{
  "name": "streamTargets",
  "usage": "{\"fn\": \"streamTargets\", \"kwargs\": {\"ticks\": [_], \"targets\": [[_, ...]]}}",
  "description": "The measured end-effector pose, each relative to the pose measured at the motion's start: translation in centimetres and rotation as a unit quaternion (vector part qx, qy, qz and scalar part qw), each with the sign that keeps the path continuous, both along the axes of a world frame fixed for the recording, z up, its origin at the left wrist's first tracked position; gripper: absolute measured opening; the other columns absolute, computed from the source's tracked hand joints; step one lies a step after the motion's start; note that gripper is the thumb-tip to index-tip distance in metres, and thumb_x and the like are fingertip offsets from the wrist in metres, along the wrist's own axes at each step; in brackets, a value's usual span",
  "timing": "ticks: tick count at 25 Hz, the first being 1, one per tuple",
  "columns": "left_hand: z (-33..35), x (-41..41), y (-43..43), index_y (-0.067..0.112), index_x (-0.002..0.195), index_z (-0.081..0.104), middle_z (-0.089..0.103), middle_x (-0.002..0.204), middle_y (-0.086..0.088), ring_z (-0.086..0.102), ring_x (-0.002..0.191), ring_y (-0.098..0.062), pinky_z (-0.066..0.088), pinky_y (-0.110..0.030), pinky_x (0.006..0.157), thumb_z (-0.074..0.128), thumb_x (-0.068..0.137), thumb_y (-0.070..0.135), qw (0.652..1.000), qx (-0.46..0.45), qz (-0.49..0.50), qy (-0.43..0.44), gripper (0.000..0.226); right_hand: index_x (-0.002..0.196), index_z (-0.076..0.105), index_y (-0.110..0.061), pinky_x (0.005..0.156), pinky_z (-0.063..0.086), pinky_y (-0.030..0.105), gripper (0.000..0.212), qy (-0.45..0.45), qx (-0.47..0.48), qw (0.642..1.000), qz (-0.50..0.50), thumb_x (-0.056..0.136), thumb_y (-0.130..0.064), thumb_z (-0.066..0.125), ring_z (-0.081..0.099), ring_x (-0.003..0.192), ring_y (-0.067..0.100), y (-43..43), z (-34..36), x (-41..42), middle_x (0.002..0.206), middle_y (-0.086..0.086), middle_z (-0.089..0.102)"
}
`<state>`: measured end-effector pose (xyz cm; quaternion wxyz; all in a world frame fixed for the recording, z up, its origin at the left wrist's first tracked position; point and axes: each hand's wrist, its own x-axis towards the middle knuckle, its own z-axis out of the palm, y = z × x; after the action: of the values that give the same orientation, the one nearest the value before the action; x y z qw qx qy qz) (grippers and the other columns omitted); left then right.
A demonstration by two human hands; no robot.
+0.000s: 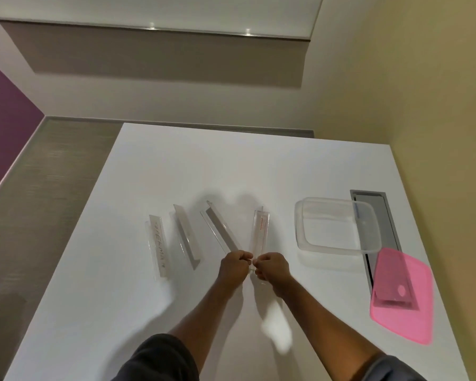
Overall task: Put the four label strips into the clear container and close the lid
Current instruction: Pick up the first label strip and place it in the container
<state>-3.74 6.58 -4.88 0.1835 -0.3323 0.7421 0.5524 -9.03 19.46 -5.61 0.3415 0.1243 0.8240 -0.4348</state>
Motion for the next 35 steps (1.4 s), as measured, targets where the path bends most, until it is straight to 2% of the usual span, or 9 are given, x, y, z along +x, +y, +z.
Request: {"fn": "streamTargets", "kwargs": {"ticks": [2, 9, 12, 16, 20, 23, 28, 32, 35], "targets": [[-0.5, -0.4, 0.6, 0.011, 0.133, 0.073, 0.075, 0.128, -0.007, 0.069, 0.12, -0.023, 0.058, -0.038, 0.106, 0.053, 0.098, 0.001, 1.0, -0.007, -0.001, -0.008, 0.041, 0.071, 0.073, 0.003, 0.073, 0.066, 0.043, 0.021, -0.006, -0.016, 1.0, -0.002, 0.09, -0.004, 0.071, 0.069, 0.065, 0.025, 0.0, -0.9, -0.1, 0.068, 0.015, 0.065], [0.1, -1.2, 1.9, 0.01, 0.129, 0.072, 0.073, 0.123, -0.005, 0.067, 0.108, -0.017, 0.052, -0.019, 0.083, 0.052, 0.104, 0.003, 1.0, -0.012, 0.021, -0.015, 0.034, 0.073, 0.069, 0.009, 0.072, 0.065, 0.05, 0.017, 0.03, -0.02, 0.999, 0.009, 0.086, -0.003, 0.068, 0.068, 0.059, 0.021, 0.2, -2.2, -0.3, 0.075, 0.031, 0.07], [0.2, -1.3, 2.7, 0.014, 0.126, 0.069, 0.073, 0.121, -0.006, 0.068, 0.108, -0.019, 0.05, -0.014, 0.071, 0.054, 0.104, 0.006, 0.997, 0.015, 0.069, -0.026, 0.028, 0.07, 0.07, -0.001, 0.072, 0.067, 0.044, 0.021, 0.054, -0.011, 0.998, 0.02, 0.09, -0.006, 0.069, 0.073, 0.065, 0.027, 0.2, -1.5, -0.3, 0.075, 0.024, 0.072], [1.1, -1.9, 3.7, 0.017, 0.153, 0.047, 0.062, 0.14, -0.006, 0.06, 0.112, -0.019, 0.048, -0.008, 0.064, 0.055, 0.108, 0.016, 0.991, 0.056, 0.119, -0.026, 0.045, 0.078, 0.076, -0.004, 0.068, 0.067, 0.03, 0.018, 0.062, -0.044, 0.997, 0.003, 0.095, -0.007, 0.07, 0.077, 0.065, 0.025, 1.3, 0.2, -0.3, 0.073, 0.015, 0.076], [1.3, -2.8, 4.0, 0.021, 0.155, 0.046, 0.06, 0.149, -0.008, 0.066, 0.117, -0.025, 0.065, -0.029, 0.083, 0.059, 0.109, 0.034, 0.982, 0.105, 0.158, -0.007, 0.05, 0.095, 0.081, -0.01, 0.076, 0.069, 0.035, 0.015, 0.031, -0.098, 0.994, -0.026, 0.101, -0.015, 0.068, 0.08, 0.072, 0.028, 2.8, 2.9, -0.2, 0.077, 0.008, 0.08], [1.7, -3.5, 3.9, 0.024, 0.154, 0.047, 0.058, 0.151, -0.007, 0.063, 0.129, -0.034, 0.06, -0.053, 0.104, 0.062, 0.105, 0.044, 0.978, 0.145, 0.147, 0.006, 0.055, 0.098, 0.081, -0.009, 0.08, 0.069, 0.038, 0.017, 0.006, -0.119, 0.993, -0.027, 0.103, -0.015, 0.066, 0.081, 0.077, 0.03, 3.8, 4.7, 0.0, 0.079, 0.009, 0.081], [2.8, -4.6, 2.9, 0.02, 0.145, 0.055, 0.069, 0.134, -0.013, 0.073, 0.115, -0.032, 0.067, -0.039, 0.084, 0.073, 0.098, 0.047, 0.952, 0.244, 0.183, 0.025, 0.057, 0.105, 0.08, -0.007, 0.082, 0.067, 0.039, 0.023, -0.043, -0.188, 0.981, -0.033, 0.106, -0.006, 0.057, 0.077, 0.076, 0.027, 5.8, 7.8, 0.1, 0.084, 0.014, 0.079], [3.2, -5.0, 1.7, 0.013, 0.133, 0.065, 0.075, 0.127, -0.015, 0.078, 0.112, -0.033, 0.064, -0.049, 0.098, 0.081, 0.094, 0.039, 0.932, 0.288, 0.218, 0.034, 0.049, 0.119, 0.074, -0.003, 0.083, 0.066, 0.042, 0.025, -0.078, -0.2, 0.976, -0.027, 0.107, -0.001, 0.053, 0.074, 0.078, 0.026, 7.9, 8.8, -0.5, 0.088, 0.014, 0.076], [3.5, -5.2, 1.9, 0.013, 0.138, 0.063, 0.077, 0.125, -0.014, 0.079, 0.109, -0.031, 0.063, -0.051, 0.1, 0.087, 0.09, 0.034, 0.928, 0.291, 0.231, 0.038, 0.057, 0.134, 0.069, -0.009, 0.091, 0.066, 0.046, 0.03, -0.022, -0.137, 0.99, -0.009, 0.104, -0.013, 0.063, 0.077, 0.092, 0.024, 8.3, 8.7, -0.9, 0.103, 0.006, 0.079]]}}
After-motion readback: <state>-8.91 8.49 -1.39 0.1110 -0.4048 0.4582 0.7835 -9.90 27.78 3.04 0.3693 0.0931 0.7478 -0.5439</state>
